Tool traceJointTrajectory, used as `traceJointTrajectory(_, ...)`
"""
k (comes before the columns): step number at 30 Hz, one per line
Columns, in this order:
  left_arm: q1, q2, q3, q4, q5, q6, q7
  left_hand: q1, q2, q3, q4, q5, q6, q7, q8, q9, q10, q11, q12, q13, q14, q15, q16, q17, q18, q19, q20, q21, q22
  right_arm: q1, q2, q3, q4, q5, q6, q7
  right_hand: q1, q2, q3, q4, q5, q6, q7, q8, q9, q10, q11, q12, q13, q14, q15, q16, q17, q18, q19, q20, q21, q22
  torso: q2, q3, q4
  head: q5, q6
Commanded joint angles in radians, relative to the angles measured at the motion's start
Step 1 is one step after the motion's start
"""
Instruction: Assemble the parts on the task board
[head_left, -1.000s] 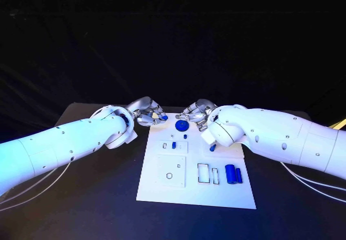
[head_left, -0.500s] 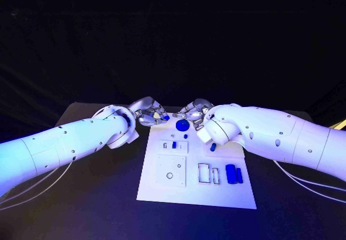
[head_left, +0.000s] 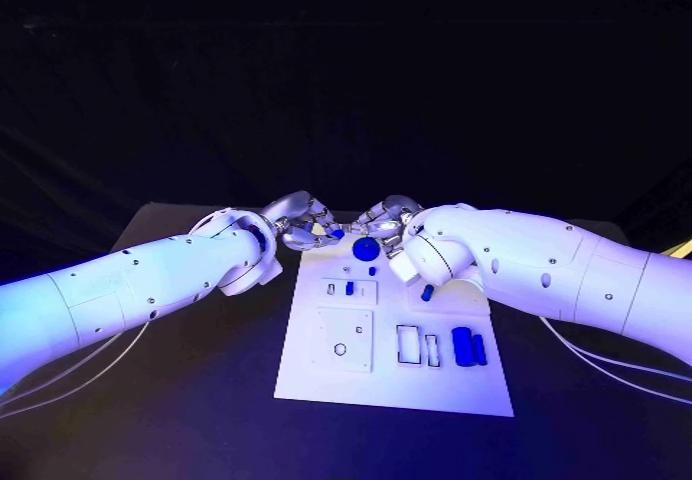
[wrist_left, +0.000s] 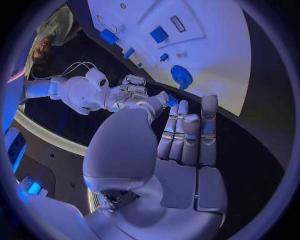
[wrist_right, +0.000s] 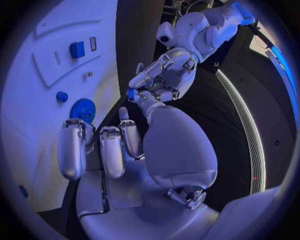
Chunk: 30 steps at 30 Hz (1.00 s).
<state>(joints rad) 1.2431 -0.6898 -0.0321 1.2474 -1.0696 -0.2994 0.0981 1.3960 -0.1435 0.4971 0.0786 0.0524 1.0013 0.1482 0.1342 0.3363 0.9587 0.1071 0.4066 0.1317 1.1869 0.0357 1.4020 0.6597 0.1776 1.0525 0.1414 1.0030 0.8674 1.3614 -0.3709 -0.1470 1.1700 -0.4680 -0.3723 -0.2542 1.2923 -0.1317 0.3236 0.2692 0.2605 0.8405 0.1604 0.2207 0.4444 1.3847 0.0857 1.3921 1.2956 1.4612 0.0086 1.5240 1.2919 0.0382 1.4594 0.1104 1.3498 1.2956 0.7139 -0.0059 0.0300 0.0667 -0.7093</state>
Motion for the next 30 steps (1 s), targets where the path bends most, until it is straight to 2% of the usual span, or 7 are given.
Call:
traceJointTrajectory(1,0.0,0.005,0.001,0.004,0.0,-0.002,0.002,-0.007,0.016,0.042,0.0,0.011,0.027,0.0,0.041,0.007,0.017,-0.006,0.013,0.015,0.009,-0.001,0.018,0.017,-0.016,0.009,0.0,0.015,0.022,0.0,0.008,0.0,-0.005,0.005,0.008,0.003,-0.038,-0.011,0.03,0.011,-0.017,0.01,0.002,0.017,-0.008,0.023,-0.008,0.022,0.092,0.089,-0.007,-0.001,0.193,0.007,0.027,-0.006,0.02,0.157,-0.001,-0.0004,0.0001,0.001,-0.001)
traceJointTrajectory(14,0.0,0.012,0.001,0.005,-0.001,-0.002,0.0,-0.006,0.017,0.044,0.0,0.011,0.027,0.0,0.042,0.007,0.018,-0.006,0.013,0.015,0.012,-0.002,0.019,0.021,-0.016,0.011,-0.001,0.018,0.025,-0.002,0.024,0.0,-0.023,0.006,0.04,-0.015,-0.044,-0.008,0.031,0.01,-0.018,0.021,-0.001,0.022,-0.008,0.025,-0.01,0.023,0.093,0.089,-0.008,-0.001,0.192,0.007,0.028,-0.007,0.021,0.158,-0.001,-0.0001,-0.0015,0.004,-0.003)
traceJointTrajectory(26,0.0,0.012,0.001,0.003,-0.002,0.002,-0.001,-0.005,0.017,0.046,-0.001,0.011,0.028,0.0,0.042,0.007,0.019,-0.007,0.012,0.015,0.013,-0.003,0.018,0.02,-0.017,0.013,-0.002,0.019,0.027,-0.003,0.022,0.0,-0.02,0.0,0.04,-0.018,-0.047,-0.007,0.031,0.009,-0.019,0.03,-0.003,0.027,-0.008,0.025,-0.012,0.024,0.094,0.089,-0.01,-0.001,0.192,0.007,0.028,-0.008,0.021,0.158,-0.002,0.0008,-0.0018,0.005,-0.004)
traceJointTrajectory(30,0.0,0.012,0.001,0.003,-0.002,0.003,-0.001,-0.005,0.017,0.046,-0.001,0.011,0.028,0.0,0.042,0.007,0.019,-0.007,0.012,0.015,0.013,-0.003,0.018,0.02,-0.017,0.013,-0.002,0.019,0.027,-0.004,0.022,0.0,-0.019,-0.003,0.033,-0.015,-0.044,-0.004,0.037,0.001,-0.018,0.048,-0.009,0.037,-0.006,0.029,-0.017,0.027,0.097,0.089,-0.014,0.0,0.193,0.007,0.029,-0.011,0.022,0.16,-0.002,0.001,-0.0015,0.006,-0.005)
